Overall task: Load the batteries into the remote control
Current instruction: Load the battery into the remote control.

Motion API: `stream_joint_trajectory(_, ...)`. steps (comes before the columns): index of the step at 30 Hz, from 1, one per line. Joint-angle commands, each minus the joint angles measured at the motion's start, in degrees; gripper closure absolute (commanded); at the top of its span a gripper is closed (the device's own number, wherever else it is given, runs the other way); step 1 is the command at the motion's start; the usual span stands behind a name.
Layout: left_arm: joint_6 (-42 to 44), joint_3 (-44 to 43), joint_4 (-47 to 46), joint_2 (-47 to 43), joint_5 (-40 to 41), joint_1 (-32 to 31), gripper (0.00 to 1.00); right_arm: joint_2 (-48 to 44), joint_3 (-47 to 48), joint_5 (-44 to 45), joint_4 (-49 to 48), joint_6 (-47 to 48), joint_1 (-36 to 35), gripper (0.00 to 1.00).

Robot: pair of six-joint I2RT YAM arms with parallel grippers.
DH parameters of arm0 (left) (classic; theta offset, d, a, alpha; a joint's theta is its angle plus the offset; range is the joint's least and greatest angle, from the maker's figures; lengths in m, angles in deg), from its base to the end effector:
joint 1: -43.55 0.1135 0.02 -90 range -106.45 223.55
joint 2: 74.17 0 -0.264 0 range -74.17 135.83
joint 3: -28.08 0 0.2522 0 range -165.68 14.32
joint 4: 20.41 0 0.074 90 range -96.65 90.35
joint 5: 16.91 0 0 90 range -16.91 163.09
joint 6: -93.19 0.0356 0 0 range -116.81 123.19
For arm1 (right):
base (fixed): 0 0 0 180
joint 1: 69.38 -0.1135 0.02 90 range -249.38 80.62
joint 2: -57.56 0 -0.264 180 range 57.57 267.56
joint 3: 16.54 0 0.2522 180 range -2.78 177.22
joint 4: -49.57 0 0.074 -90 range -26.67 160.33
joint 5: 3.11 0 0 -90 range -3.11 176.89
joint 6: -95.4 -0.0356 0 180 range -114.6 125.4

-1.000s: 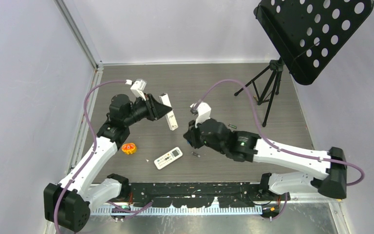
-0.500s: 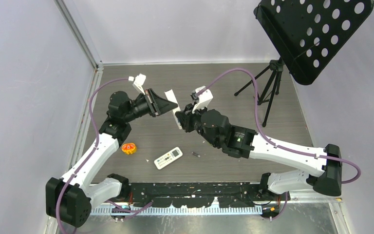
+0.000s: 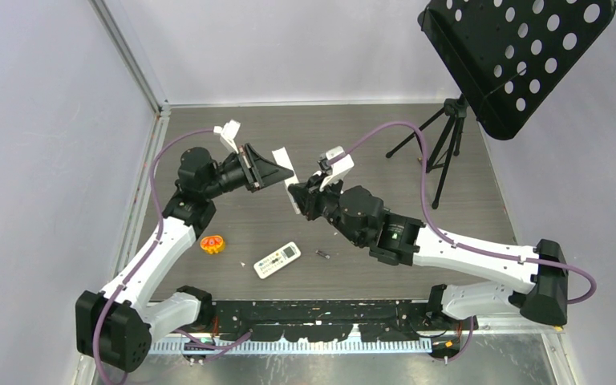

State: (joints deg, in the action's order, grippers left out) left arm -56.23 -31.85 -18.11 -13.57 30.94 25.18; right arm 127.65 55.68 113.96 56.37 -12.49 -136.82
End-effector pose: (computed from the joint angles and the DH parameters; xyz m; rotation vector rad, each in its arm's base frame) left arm 0.2229 -0.0992 0.3353 -0.0140 1.8788 -1.5811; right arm 0.1252 0.2593 0.3625 -0.3605 1.6581 0.7415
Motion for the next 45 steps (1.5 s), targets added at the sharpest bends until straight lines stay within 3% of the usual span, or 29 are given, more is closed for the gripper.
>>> stream_joint_trajectory(1,-3.68,-3.83,-4.14,-0.69,-2.76,0.0,1.0,-2.54,-2.15,0.86,-2.14,0.49,-0.32,0.93)
stream_joint_trajectory(10,-5.17,-3.93,-5.19,-0.79,-2.86,0.02,1.0,-0.6,-0.54,0.16,-1.89,1.34,-0.32,0.91)
stream_joint_trajectory(16,-5.38,-4.1,-5.62,-0.57,-1.63,0.0,1.0,-2.55,-0.88,-0.56,0.71,-1.66,-0.34,0.68)
stream_joint_trajectory(31,-5.17,-1.82,-10.41,0.22,-0.26,0.0,1.0,-6.83,7.66,2.87,12.29,-10.1,-0.32,0.37)
stream_joint_trajectory(35,-5.39,-0.76,-13.89,0.29,1.3,0.0,1.0,-9.1,8.42,10.0,15.98,-20.72,-0.32,0.32)
stream_joint_trajectory(39,-6.85,0.3,-19.17,0.54,3.39,0.0,1.0,-11.39,6.93,19.32,23.87,-40.9,-0.24,0.22)
stream_joint_trajectory(45,-11.95,1.43,-26.42,1.0,6.62,0.0,1.0,-13.22,-1.06,15.36,13.42,-55.16,-0.26,0.18)
